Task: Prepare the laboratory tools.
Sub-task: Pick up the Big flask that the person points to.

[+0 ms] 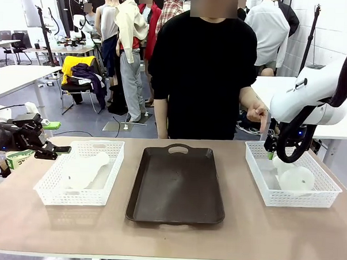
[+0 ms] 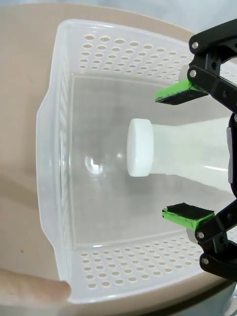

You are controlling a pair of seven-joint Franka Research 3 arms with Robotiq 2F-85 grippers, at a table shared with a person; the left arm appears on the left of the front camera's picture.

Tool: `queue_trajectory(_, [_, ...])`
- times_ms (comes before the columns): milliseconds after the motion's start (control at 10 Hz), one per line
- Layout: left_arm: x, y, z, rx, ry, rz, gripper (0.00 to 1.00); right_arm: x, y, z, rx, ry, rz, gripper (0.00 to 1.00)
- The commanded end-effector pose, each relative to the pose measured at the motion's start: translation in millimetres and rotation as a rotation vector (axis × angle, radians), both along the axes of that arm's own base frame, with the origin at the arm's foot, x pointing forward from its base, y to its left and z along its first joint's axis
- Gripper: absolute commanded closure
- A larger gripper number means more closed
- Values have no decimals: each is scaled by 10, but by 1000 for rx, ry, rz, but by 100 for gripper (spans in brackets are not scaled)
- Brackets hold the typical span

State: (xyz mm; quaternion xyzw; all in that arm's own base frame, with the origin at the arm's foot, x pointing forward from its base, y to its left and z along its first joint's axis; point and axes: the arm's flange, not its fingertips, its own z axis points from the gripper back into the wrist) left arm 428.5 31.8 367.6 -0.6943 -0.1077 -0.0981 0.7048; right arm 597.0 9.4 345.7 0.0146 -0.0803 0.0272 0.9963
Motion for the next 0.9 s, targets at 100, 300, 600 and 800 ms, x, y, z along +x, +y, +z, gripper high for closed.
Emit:
queue_trajectory(100, [1,5,30,-19,-13,6,0,-10,9,-149,-41,-8,-58,0])
queue_trajectory(300, [1,5,30,-19,-13,6,0,26,-32,-237,-40,12,-75,0])
queue_trajectory(600, [1,5,30,-19,-13,6,0,44,-44,-275,-46,28,-75,0])
queue_trajectory(800, [1,5,30,-19,-13,6,0,32,-19,-268,-45,34,-65,24])
